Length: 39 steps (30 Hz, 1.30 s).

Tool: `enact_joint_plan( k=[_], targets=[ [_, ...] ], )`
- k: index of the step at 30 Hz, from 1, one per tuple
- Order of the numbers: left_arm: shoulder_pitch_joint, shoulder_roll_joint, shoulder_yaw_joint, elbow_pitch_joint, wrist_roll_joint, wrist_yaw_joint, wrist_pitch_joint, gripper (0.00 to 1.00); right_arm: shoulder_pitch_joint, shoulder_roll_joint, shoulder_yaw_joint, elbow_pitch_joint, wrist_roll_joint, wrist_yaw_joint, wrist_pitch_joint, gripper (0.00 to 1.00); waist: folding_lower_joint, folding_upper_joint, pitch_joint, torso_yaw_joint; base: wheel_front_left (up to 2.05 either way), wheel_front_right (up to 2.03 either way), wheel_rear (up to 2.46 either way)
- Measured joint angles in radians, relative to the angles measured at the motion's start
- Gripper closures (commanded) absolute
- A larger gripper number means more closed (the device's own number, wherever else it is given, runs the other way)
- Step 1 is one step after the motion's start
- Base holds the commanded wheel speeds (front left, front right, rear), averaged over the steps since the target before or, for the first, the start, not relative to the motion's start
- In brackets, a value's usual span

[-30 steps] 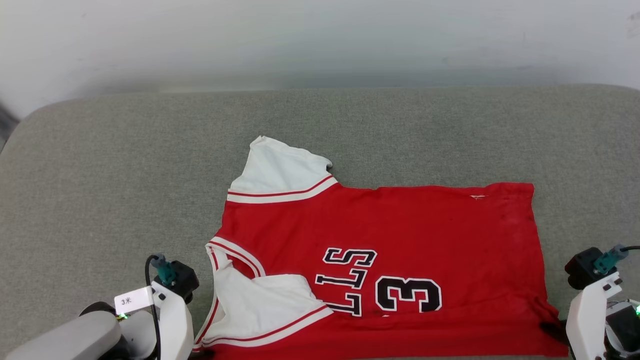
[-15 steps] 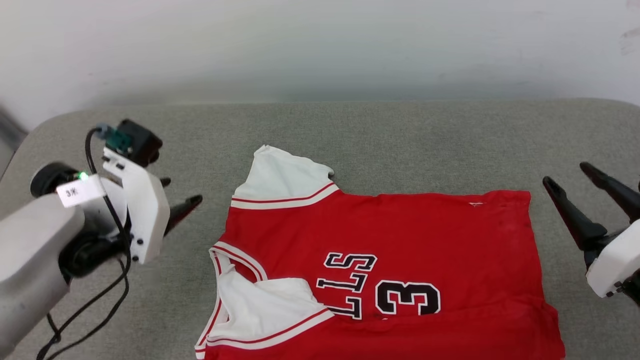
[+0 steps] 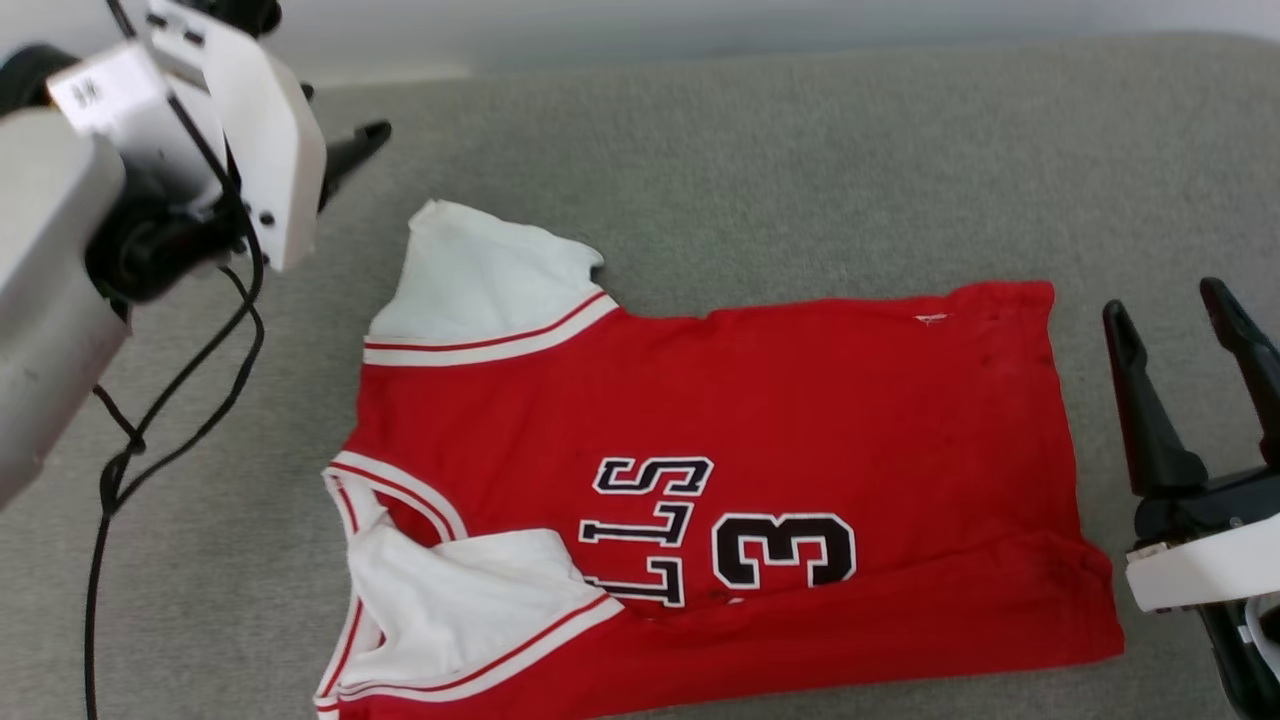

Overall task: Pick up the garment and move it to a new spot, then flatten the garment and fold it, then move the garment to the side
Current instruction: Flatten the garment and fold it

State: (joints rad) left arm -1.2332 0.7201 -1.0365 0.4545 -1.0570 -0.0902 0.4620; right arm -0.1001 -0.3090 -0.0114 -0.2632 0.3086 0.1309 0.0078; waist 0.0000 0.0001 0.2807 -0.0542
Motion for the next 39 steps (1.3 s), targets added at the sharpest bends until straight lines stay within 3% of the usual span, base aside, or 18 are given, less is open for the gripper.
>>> enact_joint_plan(
  k=[10, 19, 20, 21, 22, 27, 31, 39],
  targets=[
    [-0.155, -0.036, -0.055, 0.174, -0.039, -0.015, 0.334, 0.0, -0.05, 0.034, 0.026, -0.038, -0.033, 0.0, -0.026, 0.0, 0.0001, 0.0, 0.169, -0.084, 0.0, 0.0, 0.0],
    [-0.164, -0.062, -0.097, 0.256, -0.027, -0.004, 0.401, 0.0, -0.093, 0.04, 0.041, 0.002, -0.034, 0.0, -0.061, 0.0, 0.0001, -0.0001, 0.255, -0.139, 0.0, 0.0, 0.0],
    [-0.163, -0.063, -0.103, 0.26, -0.028, -0.006, 0.413, 0.03, -0.095, 0.04, 0.043, 0.008, -0.034, 0.0, -0.062, 0.0, 0.0, 0.0, 0.258, -0.142, 0.0, 0.0, 0.0],
    [-0.163, -0.065, -0.104, 0.262, -0.029, -0.007, 0.414, 0.76, -0.096, 0.038, 0.045, 0.011, -0.033, 0.0, -0.062, 0.0, 0.0001, 0.0, 0.258, -0.142, 0.0, 0.0, 0.0],
    [-0.16, -0.067, -0.105, 0.266, -0.032, -0.01, 0.415, 1.0, -0.101, 0.034, 0.047, 0.014, -0.033, 0.0, -0.062, 0.0, 0.0001, 0.0, 0.256, -0.142, 0.0, 0.0, 0.0],
    [-0.15, -0.077, -0.119, 0.266, -0.029, -0.025, 0.39, 1.0, -0.138, 0.0, 0.028, 0.016, -0.036, 0.0, -0.05, 0.0, 0.0001, 0.0, 0.23, -0.131, 0.0, 0.0, 0.0],
    [-0.142, -0.079, -0.118, 0.259, -0.031, -0.031, 0.336, 1.0, -0.196, -0.073, 0.016, 0.015, -0.035, 0.0, 0.0, 0.0, 0.0001, -0.0001, 0.192, -0.113, 0.0, 0.0, 0.0],
    [-0.111, -0.104, -0.16, 0.136, -0.038, -0.038, 0.255, 1.0, -0.354, -0.309, 0.106, 0.107, 0.063, 0.0, 0.307, 0.0, 0.0, 0.0, 0.122, -0.044, 0.0, 0.0, 0.0]
  ],
)
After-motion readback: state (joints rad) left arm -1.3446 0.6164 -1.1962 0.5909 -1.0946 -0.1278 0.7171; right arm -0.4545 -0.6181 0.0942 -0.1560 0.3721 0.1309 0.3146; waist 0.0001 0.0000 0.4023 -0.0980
